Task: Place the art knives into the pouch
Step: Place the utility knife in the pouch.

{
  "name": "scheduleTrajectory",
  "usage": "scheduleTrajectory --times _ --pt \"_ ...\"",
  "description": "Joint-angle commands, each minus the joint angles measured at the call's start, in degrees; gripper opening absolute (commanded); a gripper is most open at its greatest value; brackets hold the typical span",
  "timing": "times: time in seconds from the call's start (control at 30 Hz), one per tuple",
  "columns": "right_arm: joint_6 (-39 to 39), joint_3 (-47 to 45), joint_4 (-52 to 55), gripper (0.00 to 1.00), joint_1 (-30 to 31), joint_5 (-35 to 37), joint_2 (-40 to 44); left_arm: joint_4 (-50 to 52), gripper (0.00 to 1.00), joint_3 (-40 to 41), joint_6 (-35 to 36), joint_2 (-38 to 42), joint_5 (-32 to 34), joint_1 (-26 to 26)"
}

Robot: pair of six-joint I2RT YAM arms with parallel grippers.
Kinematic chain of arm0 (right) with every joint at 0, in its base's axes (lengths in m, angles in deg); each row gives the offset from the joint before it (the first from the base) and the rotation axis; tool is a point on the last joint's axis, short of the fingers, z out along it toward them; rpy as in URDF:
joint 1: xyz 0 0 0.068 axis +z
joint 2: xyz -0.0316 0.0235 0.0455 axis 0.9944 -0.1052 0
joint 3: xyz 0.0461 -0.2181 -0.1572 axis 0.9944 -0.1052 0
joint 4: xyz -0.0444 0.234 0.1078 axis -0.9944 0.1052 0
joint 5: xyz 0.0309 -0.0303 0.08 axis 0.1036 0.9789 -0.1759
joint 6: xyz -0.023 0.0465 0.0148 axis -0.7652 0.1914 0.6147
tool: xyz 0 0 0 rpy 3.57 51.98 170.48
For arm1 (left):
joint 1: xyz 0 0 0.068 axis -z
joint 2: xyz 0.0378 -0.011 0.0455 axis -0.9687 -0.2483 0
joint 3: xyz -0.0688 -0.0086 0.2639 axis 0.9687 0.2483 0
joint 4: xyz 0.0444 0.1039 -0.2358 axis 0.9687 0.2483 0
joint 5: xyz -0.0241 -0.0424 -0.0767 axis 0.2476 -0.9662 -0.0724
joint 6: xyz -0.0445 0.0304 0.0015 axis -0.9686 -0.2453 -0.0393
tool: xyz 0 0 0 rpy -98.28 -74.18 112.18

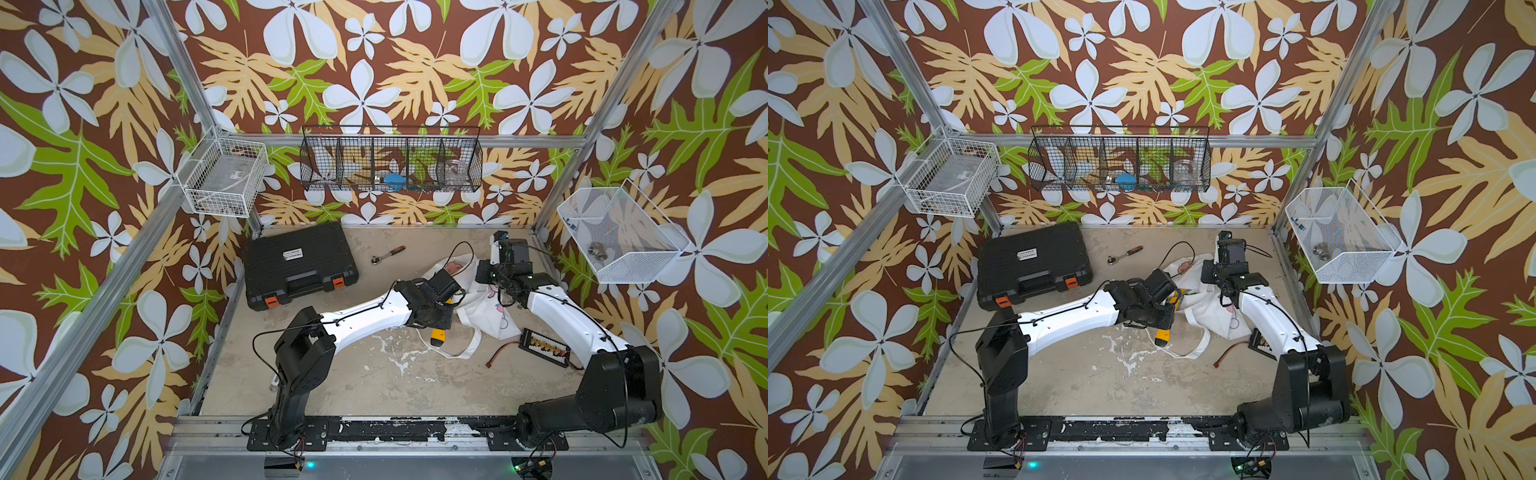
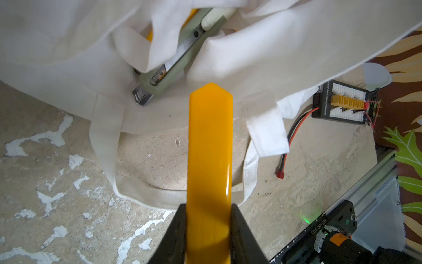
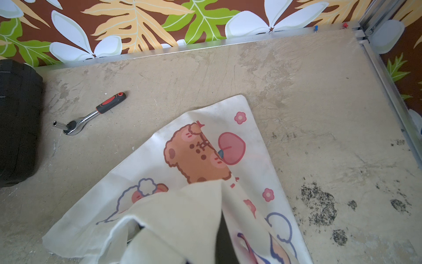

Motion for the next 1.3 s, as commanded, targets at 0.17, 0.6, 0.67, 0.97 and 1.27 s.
scheduleTrajectory --times 0.17,0.6,0.67,0.97,1.27 --pt "0.05 -0.74 -0.53 0.0 0.21 -0.5 2.12 6.19 0.21 -15.4 5.32 -9.54 2.73 -0.78" --pt "-0.01 -1.92 -1.96 0.0 1.03 -2.25 4.51 2.12 0.3 -25.45 10.68 -17.81 -4.09 -8.35" --pt "0.04 -2.13 -2.15 0.0 1.05 -2.49 4.68 1.53 0.34 -26.81 11.27 -18.54 -4.65 -8.41" --pt "-0.09 -2.32 -2.69 0.0 1.13 -3.04 4.9 -3.84 0.86 -15.86 13.26 -9.83 1.6 -8.75" --pt "-0.18 -1.86 -2.52 0.0 1.18 -3.62 4.11 -4.69 0.82 15.03 7.46 20.4 11.75 -9.78"
